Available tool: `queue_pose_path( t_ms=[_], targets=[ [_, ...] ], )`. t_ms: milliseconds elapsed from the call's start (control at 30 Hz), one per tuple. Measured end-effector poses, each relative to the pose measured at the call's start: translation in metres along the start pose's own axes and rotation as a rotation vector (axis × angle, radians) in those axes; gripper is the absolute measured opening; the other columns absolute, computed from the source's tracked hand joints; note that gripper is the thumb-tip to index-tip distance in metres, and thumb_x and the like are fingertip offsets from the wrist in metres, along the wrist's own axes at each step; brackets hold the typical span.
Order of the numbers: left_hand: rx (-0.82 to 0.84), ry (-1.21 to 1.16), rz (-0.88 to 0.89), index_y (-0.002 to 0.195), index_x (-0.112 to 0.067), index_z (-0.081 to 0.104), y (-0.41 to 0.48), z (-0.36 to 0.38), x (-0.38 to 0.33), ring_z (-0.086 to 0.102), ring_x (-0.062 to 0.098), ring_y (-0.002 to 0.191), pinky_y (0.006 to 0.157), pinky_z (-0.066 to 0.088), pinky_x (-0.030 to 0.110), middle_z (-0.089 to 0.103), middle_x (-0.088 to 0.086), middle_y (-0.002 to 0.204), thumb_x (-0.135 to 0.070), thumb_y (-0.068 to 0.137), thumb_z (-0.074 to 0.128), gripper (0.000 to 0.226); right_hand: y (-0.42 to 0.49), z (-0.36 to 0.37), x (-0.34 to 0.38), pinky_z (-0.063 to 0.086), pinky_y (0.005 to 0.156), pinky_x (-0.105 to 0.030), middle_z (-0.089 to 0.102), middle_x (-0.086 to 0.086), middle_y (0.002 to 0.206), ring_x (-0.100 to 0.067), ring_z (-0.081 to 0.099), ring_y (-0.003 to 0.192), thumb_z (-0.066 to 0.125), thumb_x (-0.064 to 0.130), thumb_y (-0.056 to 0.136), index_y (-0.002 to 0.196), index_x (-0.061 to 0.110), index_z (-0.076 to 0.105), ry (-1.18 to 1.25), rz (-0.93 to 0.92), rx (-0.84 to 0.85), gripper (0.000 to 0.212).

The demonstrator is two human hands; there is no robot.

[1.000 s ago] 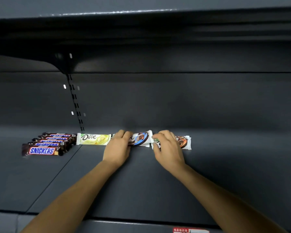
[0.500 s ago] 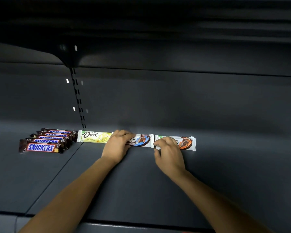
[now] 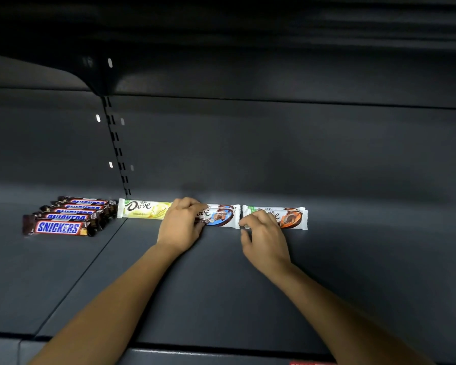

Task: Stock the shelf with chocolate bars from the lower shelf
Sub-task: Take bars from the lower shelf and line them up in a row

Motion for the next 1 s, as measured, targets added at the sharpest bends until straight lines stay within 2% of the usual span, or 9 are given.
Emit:
queue_pose_path(
  t_ms=[167, 333, 500, 667, 833, 1000],
  targets=[
    [0.006, 0.02, -0.005, 0.117, -0.015, 0.064, -0.001, 0.001, -0.003, 0.05, 0.025, 0.104, 0.091, 0.039, 0.028, 0.06, 0.001, 0.112, -0.014, 0.08, 0.067, 0.038, -0.001, 0.001, 0.001, 0.049, 0.074, -0.033, 0.059, -0.006, 0.084, -0.028, 0.056, 0.081, 0.066, 0.003, 0.07, 0.08, 0.01, 0.065, 0.001, -0.01, 0.018, 0.012],
    [0.059, 0.097, -0.036, 0.127, -0.016, 0.056, -0.002, -0.003, -0.015, 0.047, 0.027, 0.11, 0.096, 0.039, 0.032, 0.055, 0.004, 0.119, -0.019, 0.083, 0.063, 0.045, -0.001, 0.002, 0.002, 0.051, 0.076, -0.036, 0.06, -0.006, 0.085, -0.029, 0.057, 0.083, 0.065, 0.006, 0.072, 0.082, 0.01, 0.066, -0.012, -0.005, 0.053, 0.011],
    [0.068, 0.211, -0.037, 0.127, -0.022, 0.054, -0.005, -0.015, -0.04, 0.044, 0.025, 0.112, 0.096, 0.039, 0.034, 0.053, 0.001, 0.125, -0.028, 0.085, 0.055, 0.042, 0.002, -0.004, 0.004, 0.044, 0.087, -0.038, 0.063, -0.004, 0.103, -0.028, 0.052, 0.1, 0.059, 0.018, 0.082, 0.099, 0.012, 0.066, -0.078, 0.005, 0.131, 0.019],
    [0.049, 0.238, 0.002, 0.127, -0.024, 0.054, -0.024, -0.03, -0.07, 0.042, 0.024, 0.115, 0.093, 0.039, 0.034, 0.051, -0.003, 0.127, -0.029, 0.085, 0.053, 0.043, -0.002, -0.023, 0.013, 0.044, 0.088, -0.039, 0.064, -0.006, 0.103, -0.031, 0.053, 0.1, 0.061, 0.02, 0.08, 0.099, 0.013, 0.067, -0.068, -0.005, 0.079, 0.021],
    [0.175, 0.262, 0.042, 0.128, -0.023, 0.053, -0.049, -0.041, -0.1, 0.044, 0.025, 0.118, 0.095, 0.041, 0.035, 0.054, 0.001, 0.125, -0.032, 0.086, 0.052, 0.042, -0.02, -0.044, 0.024, 0.036, 0.098, -0.033, 0.058, -0.001, 0.117, -0.023, 0.045, 0.114, 0.053, 0.029, 0.088, 0.112, 0.021, 0.062, -0.146, 0.017, 0.212, 0.027],
    [0.267, 0.184, 0.08, 0.119, -0.025, 0.059, -0.079, -0.057, -0.123, 0.055, 0.028, 0.11, 0.086, 0.049, 0.036, 0.061, 0.007, 0.119, -0.033, 0.085, 0.054, 0.035, -0.047, -0.075, 0.044, 0.041, 0.087, -0.031, 0.06, -0.003, 0.112, -0.024, 0.05, 0.109, 0.051, 0.027, 0.087, 0.106, 0.02, 0.062, -0.172, 0.068, 0.277, 0.023]
  ],
)
Point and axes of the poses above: each hand's wrist, its own y-axis towards the middle knuckle, its own z-axis out of the palm, x = y × z, the point moved 5 cm from there along y, towards the middle knuckle
